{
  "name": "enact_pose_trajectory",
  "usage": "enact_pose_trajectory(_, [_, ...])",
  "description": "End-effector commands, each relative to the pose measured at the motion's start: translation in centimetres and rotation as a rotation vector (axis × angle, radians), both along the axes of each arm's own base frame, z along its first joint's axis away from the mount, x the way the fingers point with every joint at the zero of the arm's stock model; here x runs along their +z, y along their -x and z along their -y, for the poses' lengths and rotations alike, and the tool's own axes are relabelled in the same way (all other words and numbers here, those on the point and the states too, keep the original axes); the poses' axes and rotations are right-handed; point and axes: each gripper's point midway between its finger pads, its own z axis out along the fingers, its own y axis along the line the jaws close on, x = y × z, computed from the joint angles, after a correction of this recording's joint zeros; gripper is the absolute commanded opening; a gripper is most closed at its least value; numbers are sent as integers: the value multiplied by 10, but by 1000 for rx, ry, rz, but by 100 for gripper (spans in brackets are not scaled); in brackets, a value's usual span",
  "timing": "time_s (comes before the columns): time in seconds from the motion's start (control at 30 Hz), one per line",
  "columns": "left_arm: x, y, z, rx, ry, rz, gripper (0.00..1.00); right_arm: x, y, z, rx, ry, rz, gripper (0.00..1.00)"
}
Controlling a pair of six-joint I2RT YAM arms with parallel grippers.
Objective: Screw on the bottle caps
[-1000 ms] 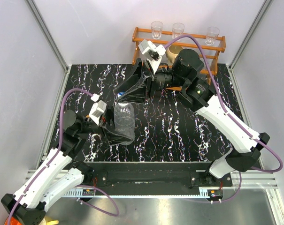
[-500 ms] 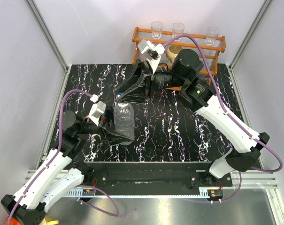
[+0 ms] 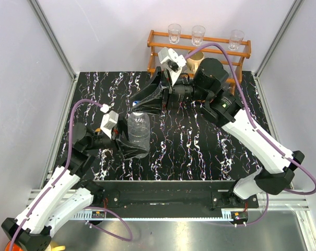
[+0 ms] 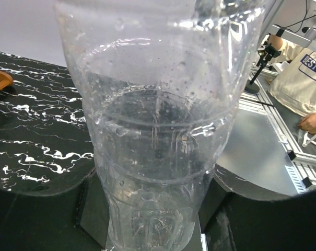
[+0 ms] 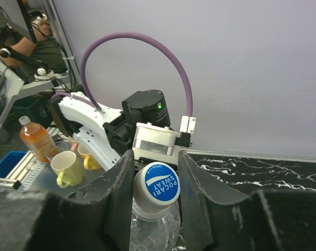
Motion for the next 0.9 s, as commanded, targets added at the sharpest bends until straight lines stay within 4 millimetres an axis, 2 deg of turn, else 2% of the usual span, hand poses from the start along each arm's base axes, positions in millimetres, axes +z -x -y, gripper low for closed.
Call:
enact_pose_trajectory(0.0, [15,-29,-4,154,48,17,49,7,23,10,29,2,83,38])
enact_pose_trajectory(0.13, [16,-32,-5,172,50,25,49,0,27,7,41,23,84,43])
enact_pose_trajectory(0.33, [16,-34,-5,181,52,29,49,4,31,8,51,16,92,52])
enact_pose_trajectory(0.87, [30,-36,-10,205,77,68,48,12,49,16,83,-7,124,60])
